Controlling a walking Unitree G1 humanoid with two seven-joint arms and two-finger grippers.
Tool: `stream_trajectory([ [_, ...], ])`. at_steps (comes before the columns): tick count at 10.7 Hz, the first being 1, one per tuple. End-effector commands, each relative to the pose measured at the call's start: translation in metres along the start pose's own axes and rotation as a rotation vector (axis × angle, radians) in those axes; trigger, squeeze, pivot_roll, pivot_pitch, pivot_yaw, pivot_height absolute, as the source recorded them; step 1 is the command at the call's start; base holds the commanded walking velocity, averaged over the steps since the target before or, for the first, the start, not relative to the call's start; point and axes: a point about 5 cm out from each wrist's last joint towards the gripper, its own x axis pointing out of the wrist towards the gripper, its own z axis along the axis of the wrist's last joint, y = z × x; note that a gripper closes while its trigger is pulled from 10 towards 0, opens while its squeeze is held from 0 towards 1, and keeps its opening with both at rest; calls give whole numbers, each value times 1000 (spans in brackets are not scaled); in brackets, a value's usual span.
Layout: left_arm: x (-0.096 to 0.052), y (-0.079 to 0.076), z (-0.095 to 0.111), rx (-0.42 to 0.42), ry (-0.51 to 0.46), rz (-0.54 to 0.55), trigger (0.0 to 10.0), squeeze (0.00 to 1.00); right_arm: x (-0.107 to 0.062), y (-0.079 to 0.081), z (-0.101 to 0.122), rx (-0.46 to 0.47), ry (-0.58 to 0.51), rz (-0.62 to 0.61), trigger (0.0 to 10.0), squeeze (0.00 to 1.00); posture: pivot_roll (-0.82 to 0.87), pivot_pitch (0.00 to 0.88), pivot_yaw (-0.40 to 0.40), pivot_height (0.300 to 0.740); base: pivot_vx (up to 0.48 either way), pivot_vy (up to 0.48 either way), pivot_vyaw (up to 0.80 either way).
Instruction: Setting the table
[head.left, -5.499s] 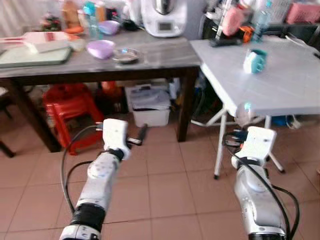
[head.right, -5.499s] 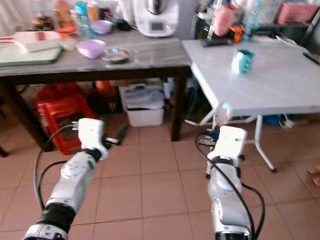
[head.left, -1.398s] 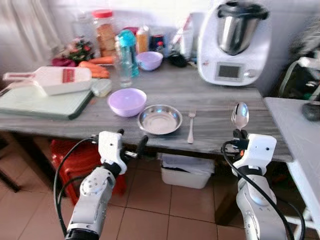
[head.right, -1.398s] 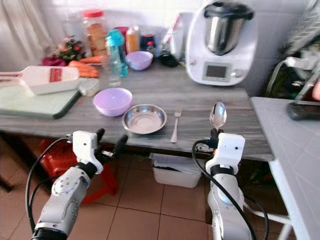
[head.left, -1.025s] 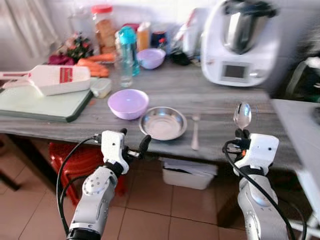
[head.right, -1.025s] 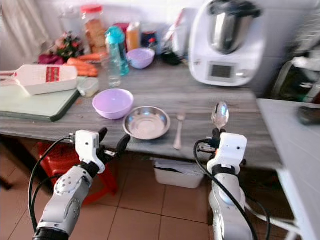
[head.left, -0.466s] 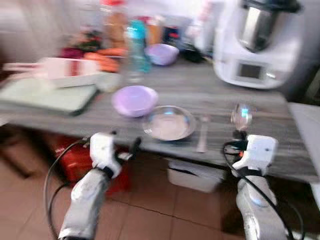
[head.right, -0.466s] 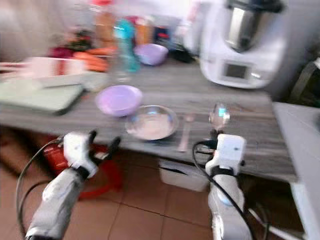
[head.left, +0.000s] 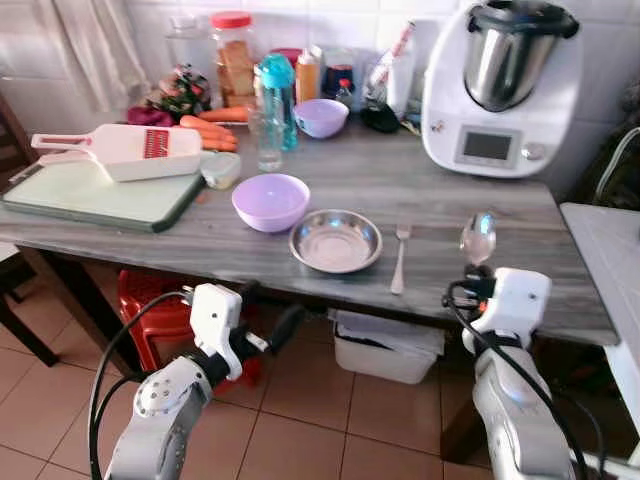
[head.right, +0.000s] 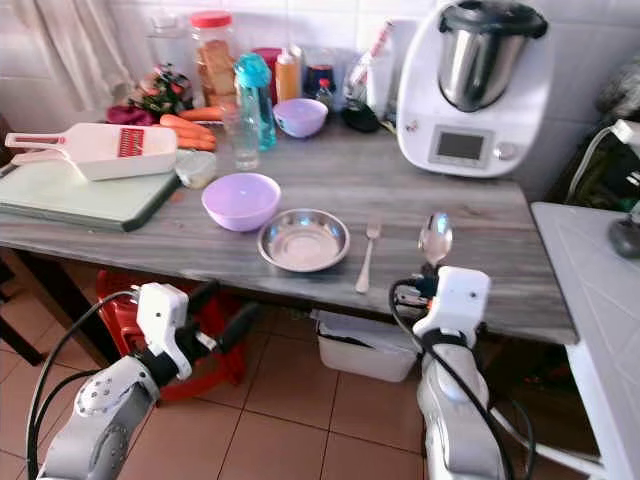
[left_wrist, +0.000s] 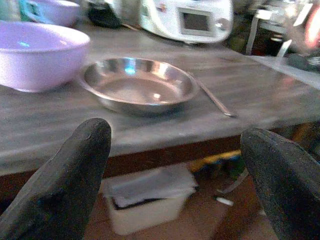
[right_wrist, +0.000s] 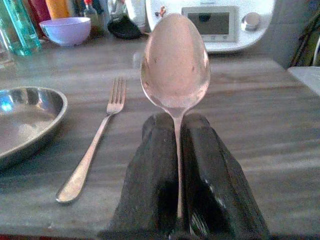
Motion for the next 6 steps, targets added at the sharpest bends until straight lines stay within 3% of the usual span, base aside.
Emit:
stream_trajectory([
  [1, -1, -3, 4, 1, 7, -50, 10000, 0, 11, -4, 5, 0, 6, -3, 10000, 0, 9, 19, 18, 740, 0, 0, 0],
  [6, -3, -17, 0, -32, 50, -158, 10000, 0, 55, -5, 8, 20, 139, -27, 10000, 0, 20, 37, 14, 740, 0, 0, 0],
])
